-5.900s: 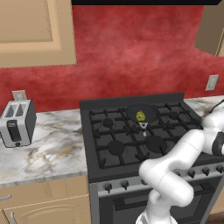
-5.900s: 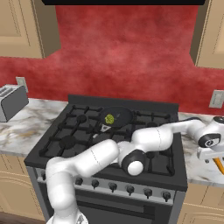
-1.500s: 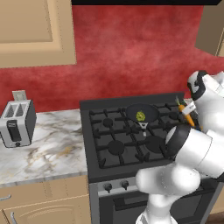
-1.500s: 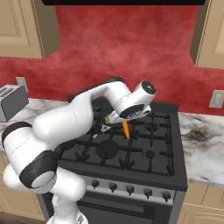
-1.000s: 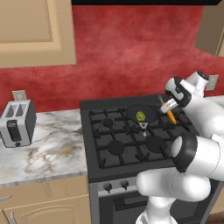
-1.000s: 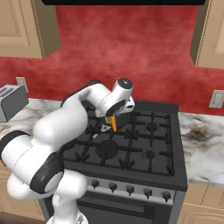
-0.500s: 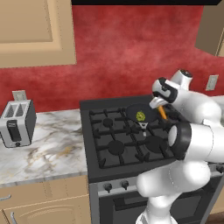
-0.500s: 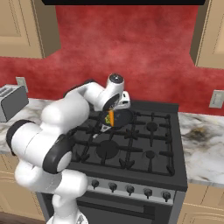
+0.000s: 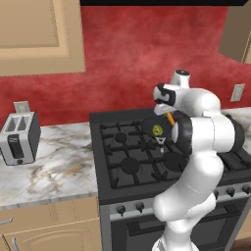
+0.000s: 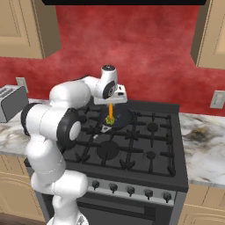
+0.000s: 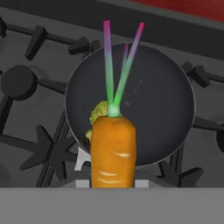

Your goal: Put the carrot and broccoli in the pan. Then turn on the rear center burner and set the heat to medium.

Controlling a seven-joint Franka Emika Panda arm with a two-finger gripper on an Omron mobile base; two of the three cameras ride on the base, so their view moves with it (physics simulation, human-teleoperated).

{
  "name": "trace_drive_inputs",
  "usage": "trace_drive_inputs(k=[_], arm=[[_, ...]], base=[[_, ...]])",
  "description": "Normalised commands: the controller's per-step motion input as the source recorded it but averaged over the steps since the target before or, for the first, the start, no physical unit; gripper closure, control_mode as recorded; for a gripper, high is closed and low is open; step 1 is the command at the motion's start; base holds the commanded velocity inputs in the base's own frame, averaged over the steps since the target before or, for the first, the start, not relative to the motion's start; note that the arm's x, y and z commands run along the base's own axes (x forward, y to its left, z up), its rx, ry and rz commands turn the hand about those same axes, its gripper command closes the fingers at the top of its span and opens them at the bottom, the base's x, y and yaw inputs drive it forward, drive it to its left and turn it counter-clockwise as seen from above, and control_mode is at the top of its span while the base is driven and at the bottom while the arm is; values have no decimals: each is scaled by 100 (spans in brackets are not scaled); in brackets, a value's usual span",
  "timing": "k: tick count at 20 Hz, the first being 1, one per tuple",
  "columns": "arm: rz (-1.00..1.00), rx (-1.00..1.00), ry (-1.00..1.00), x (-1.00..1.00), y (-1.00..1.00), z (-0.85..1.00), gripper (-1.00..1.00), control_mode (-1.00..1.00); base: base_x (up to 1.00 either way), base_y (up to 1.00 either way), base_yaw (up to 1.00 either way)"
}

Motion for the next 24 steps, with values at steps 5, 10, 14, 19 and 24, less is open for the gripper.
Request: trace_drive_inputs(k=[5, 10, 14, 19, 24], arm=[[-1, 0, 11, 31, -8, -21, 100, -100], [0, 0, 12, 35, -4, -37, 100, -100], [0, 0, 12, 41, 0, -36, 100, -100], [0, 0, 13, 38, 0, -31, 100, -100], [0, 0, 11, 27, -9, -19, 100, -100]], base=[[0, 0, 0], [0, 0, 0], [0, 0, 0], [0, 0, 0], [0, 0, 0]])
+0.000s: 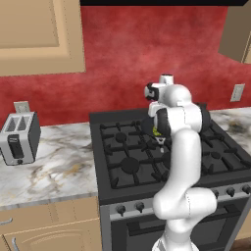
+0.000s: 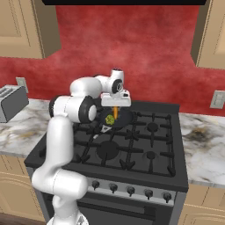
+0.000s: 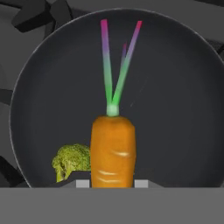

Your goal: Put the carrot and broccoli in the pan. Then turn on the rear center burner and set the heat to medium.

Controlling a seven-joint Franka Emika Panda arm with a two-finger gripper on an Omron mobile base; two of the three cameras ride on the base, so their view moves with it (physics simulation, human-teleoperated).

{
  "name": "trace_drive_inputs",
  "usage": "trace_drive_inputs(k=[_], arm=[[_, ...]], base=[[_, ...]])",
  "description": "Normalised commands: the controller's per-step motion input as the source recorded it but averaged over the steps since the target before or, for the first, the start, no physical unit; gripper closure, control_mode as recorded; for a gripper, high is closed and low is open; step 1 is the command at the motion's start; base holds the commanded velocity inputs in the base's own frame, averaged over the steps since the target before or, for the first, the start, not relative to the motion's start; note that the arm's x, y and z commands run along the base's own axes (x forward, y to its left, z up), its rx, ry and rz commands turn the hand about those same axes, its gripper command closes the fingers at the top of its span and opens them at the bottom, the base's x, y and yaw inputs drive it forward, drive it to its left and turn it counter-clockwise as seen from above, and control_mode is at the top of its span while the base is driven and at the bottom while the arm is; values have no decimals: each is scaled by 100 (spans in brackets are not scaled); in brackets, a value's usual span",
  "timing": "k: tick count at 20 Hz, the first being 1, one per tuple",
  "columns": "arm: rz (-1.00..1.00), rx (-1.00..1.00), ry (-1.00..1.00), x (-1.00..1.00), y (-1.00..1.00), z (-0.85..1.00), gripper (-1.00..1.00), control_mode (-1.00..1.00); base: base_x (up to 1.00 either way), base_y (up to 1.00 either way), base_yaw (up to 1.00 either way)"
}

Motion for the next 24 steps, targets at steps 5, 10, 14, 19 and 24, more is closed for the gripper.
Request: trace_drive_inputs(k=[5, 10, 14, 19, 24], arm=[[0, 0, 7, 10, -19, -5, 100, -100], [0, 0, 8, 13, -9, -26, 100, -100], [0, 0, 5, 1, 0, -28, 100, -100], [0, 0, 3, 6, 0, -26, 100, -100], [0, 0, 2, 6, 0, -13, 100, -100]], base=[[0, 0, 0], [0, 0, 0], [0, 0, 0], [0, 0, 0], [0, 0, 0]])
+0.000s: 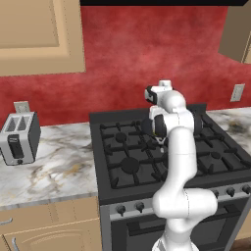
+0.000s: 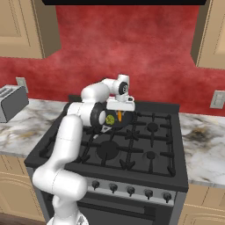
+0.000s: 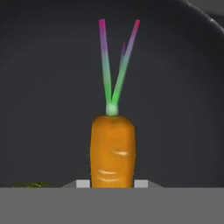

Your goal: Put the carrot and broccoli in the pan. Then turn on the rear center burner and set the heat to medium.

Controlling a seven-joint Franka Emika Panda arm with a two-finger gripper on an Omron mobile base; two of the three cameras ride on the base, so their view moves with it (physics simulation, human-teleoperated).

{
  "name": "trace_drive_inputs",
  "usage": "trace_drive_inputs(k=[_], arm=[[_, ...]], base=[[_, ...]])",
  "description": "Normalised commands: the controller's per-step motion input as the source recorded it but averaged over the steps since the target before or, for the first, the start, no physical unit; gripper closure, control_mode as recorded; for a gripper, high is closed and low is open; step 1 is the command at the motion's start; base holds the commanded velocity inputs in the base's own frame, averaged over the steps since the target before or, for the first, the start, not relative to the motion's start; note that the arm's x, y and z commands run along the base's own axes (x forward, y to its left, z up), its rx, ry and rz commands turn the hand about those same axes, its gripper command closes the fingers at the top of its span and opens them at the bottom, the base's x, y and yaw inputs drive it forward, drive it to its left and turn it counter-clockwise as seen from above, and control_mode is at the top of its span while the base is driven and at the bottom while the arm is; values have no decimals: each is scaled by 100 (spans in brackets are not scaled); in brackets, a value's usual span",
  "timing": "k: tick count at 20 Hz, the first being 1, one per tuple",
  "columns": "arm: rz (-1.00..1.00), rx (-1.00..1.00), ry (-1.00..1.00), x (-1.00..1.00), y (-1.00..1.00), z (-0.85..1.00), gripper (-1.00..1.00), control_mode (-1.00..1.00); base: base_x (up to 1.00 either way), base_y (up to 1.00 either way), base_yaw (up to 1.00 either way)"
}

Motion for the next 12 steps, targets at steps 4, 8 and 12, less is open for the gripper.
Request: trace_drive_inputs(k=[4, 8, 12], arm=[[0, 0, 0, 3, 0, -1, 100, -100], [0, 0, 0, 0, 0, 0, 100, -100], [0, 0, 0, 0, 0, 0, -100, -100]], base=[[0, 0, 0], [0, 0, 0], [0, 0, 0]])
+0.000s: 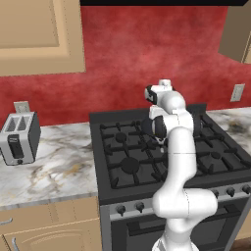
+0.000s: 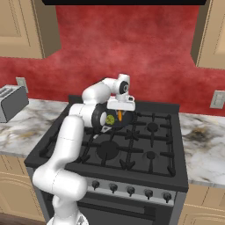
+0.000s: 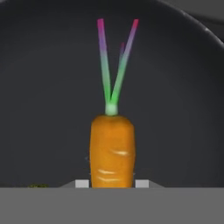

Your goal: Put the carrot and broccoli in the pan. Then turn on the rear center burner and set the heat to medium.

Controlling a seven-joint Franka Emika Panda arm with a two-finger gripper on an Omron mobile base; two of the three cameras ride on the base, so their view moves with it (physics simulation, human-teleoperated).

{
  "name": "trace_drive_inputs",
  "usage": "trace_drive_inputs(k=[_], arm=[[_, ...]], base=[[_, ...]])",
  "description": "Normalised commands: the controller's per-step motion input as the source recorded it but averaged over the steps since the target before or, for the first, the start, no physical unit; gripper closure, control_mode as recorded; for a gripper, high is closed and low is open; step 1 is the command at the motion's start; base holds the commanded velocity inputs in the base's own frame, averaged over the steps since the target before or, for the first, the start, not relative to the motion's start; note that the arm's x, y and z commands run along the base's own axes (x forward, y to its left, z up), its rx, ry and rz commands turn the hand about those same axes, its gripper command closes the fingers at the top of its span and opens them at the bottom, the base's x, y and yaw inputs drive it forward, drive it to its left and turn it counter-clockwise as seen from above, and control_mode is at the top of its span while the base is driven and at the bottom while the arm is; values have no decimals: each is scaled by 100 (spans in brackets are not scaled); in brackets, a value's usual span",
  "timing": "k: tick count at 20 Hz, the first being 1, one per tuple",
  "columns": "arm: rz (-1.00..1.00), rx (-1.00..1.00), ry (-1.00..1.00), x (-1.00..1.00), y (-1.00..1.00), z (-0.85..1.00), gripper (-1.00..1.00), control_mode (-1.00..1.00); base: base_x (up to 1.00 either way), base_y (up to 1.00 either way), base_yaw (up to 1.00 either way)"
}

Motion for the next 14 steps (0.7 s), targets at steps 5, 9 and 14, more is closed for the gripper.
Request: trace_drive_inputs(k=[5, 9, 14], arm=[[0, 0, 0, 0, 0, 0, -100, -100], [0, 0, 0, 0, 0, 0, -100, -100], [0, 0, 0, -1, -3, 6, -100, -100]], base=[[0, 0, 0], [0, 0, 0], [0, 0, 0]])
